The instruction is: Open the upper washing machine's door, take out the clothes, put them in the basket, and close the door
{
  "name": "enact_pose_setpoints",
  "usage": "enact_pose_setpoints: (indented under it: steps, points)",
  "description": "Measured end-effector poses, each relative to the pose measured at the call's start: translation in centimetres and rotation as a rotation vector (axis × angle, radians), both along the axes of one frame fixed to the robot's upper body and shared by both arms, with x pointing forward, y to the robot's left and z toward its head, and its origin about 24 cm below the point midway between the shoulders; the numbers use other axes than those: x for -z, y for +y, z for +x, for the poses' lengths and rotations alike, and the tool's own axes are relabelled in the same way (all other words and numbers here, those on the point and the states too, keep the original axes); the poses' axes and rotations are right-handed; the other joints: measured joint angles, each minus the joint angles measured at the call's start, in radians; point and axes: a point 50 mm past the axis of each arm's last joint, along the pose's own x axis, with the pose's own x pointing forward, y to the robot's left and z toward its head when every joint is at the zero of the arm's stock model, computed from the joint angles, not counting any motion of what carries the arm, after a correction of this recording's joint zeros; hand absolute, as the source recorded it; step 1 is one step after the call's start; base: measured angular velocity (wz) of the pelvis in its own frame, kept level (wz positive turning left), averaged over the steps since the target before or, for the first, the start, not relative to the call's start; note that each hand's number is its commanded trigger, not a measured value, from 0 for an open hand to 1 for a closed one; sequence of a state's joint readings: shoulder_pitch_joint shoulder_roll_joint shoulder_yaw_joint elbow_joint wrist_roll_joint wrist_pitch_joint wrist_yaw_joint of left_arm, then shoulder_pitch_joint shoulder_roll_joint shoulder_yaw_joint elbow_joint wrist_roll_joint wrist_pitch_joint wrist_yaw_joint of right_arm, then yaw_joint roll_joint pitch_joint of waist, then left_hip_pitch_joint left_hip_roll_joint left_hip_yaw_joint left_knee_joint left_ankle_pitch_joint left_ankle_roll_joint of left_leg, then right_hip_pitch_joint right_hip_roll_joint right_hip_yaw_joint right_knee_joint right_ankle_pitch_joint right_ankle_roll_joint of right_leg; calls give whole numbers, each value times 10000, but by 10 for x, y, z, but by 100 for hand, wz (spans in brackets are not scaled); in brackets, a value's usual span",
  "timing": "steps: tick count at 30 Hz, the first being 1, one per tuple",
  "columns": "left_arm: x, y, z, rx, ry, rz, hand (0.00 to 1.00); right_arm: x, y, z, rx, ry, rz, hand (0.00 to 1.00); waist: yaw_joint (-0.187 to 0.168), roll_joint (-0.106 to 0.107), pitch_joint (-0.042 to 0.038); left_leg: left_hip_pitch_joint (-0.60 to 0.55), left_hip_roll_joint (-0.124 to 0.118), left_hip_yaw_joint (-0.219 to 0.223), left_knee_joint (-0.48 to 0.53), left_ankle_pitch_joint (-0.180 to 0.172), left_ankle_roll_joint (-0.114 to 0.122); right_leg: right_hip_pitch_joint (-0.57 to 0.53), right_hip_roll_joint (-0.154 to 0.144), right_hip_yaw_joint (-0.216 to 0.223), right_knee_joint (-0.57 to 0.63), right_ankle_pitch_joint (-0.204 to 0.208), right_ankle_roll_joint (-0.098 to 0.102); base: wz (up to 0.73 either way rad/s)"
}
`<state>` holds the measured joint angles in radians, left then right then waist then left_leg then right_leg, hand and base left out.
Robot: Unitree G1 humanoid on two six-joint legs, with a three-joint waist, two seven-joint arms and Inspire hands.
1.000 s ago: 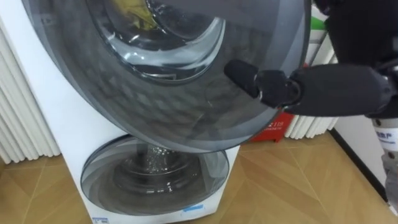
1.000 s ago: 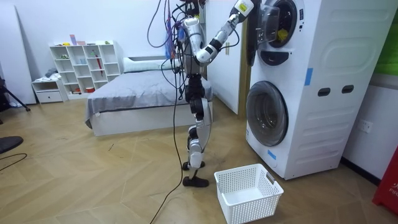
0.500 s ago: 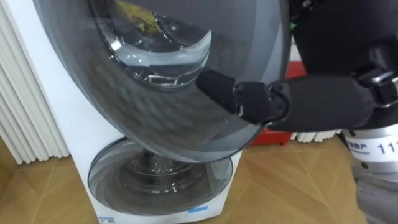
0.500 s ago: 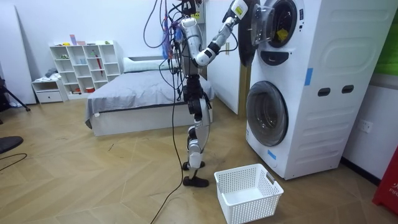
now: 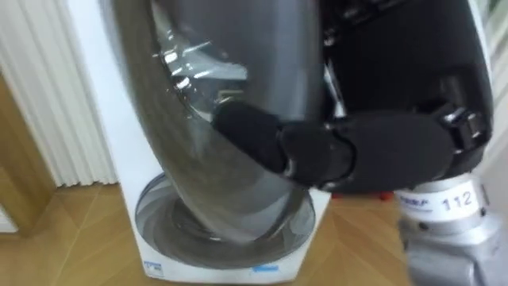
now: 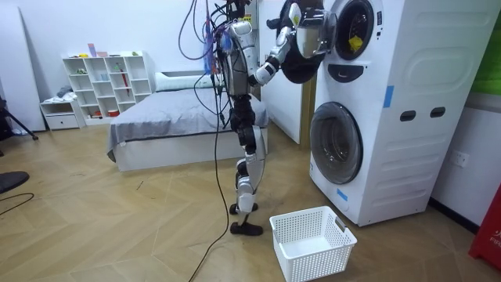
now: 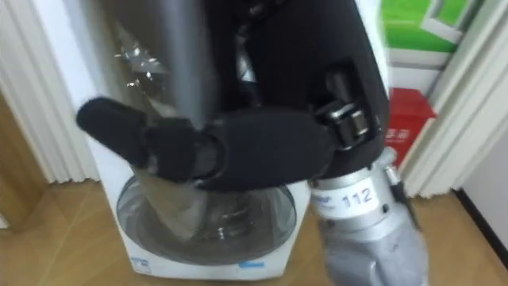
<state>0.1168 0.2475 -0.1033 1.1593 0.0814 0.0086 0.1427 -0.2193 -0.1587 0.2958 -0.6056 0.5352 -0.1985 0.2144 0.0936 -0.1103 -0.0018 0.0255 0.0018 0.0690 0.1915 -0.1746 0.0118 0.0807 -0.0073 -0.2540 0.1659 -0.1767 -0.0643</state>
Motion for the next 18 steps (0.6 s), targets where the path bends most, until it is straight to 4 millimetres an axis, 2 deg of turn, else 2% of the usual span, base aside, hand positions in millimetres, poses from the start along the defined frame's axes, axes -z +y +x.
enact_pose_setpoints:
  steps: [6, 10, 14, 18]
  points:
    - [0, -2, 5, 26, -133, -24, 0, 9, 23, -3, -1602, 78, -827, 0, 503, 23, 12, 9, -56, -366, -16, 10, -24, 207, -16, -354, -149, -73, -9, 21]
    - [0, -3, 6, 37, -194, -42, 0, 21, 38, -1, -2400, 495, -1902, 0, 624, 32, 26, -68, -159, -697, -8, 11, -19, 229, -91, -600, -154, -149, 60, 20]
    - [0, -3, 8, 51, -257, -23, 0, 32, 45, 1, -2892, 889, -2729, 0, 797, 3, 43, -136, -175, -876, -6, 7, -11, 243, -136, -771, -155, -168, 92, 17]
    - [-1, -3, 8, 133, -242, 89, 0, 41, 47, 3, -3052, 1324, -3328, 0, 941, 7, 106, -160, -188, -1057, -41, 6, -9, 246, -124, -772, -146, -169, 99, 12]
